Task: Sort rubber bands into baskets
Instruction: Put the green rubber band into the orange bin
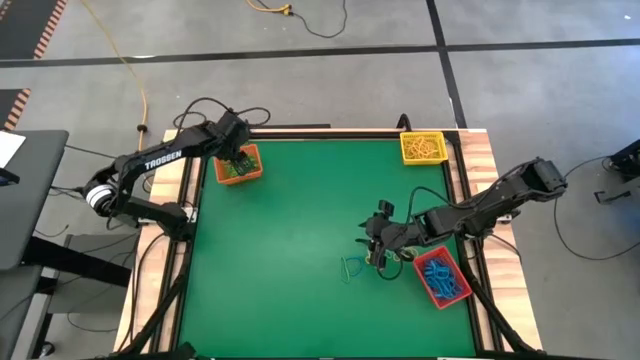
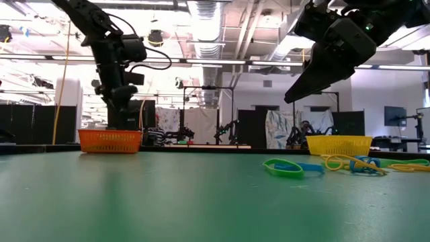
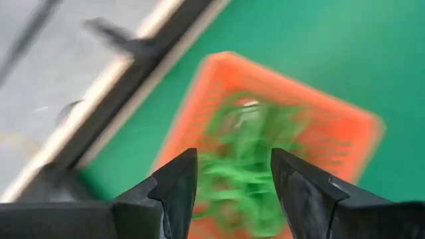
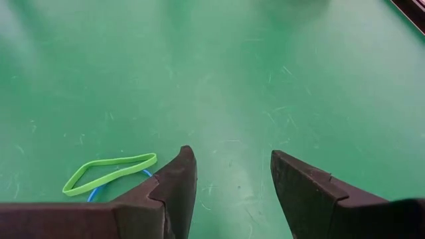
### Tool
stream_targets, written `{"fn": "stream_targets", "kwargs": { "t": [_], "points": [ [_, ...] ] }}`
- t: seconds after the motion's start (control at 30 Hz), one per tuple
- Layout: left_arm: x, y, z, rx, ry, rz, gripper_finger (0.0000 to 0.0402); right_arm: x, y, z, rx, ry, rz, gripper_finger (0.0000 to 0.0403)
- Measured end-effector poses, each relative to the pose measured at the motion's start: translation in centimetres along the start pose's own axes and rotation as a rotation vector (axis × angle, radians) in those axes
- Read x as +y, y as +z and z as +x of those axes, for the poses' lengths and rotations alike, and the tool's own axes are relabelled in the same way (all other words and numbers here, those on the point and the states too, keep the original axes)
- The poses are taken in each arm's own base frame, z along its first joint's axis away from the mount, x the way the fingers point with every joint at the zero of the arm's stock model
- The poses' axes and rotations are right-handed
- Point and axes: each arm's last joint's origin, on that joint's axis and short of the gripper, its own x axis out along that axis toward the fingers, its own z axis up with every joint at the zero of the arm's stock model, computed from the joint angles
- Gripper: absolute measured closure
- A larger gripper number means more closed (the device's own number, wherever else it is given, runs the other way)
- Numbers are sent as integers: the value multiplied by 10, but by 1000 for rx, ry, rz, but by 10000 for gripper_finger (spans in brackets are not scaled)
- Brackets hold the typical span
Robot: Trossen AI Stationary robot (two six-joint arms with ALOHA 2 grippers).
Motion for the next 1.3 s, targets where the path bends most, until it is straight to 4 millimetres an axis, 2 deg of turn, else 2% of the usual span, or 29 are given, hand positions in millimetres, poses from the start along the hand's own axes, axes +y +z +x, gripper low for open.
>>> {"fn": "stream_targets", "kwargs": {
  "t": [0.13, 0.27, 0.5, 0.7, 0.83, 0.93, 1.13, 1.3],
  "points": [
    [-14, 2, -2, -35, -199, 36, 221, 0, 0, 0, 1, 1, -4, 184],
    [-43, 5, -9, -73, -349, 128, 221, 0, 0, 0, 1, 1, -10, 184],
    [-125, 9, -34, -250, -518, 383, 221, 0, 0, 0, 1, 1, -10, 184],
    [-197, 1, -57, -461, -674, 587, 221, 0, 0, 0, 5, 1, -12, 184],
    [-241, -10, -51, -530, -734, 696, 221, 0, -1, 0, 9, 5, -11, 184],
    [-265, -17, -38, -549, -728, 739, 221, 1, -2, 0, 24, 20, -4, 184],
    [-296, -24, -2, -530, -742, 738, 221, 1, -4, -1, 46, 21, -5, 184],
    [-314, -15, 9, -541, -780, 714, 221, 1, -5, -1, 56, 17, -8, 184]
  ]
}}
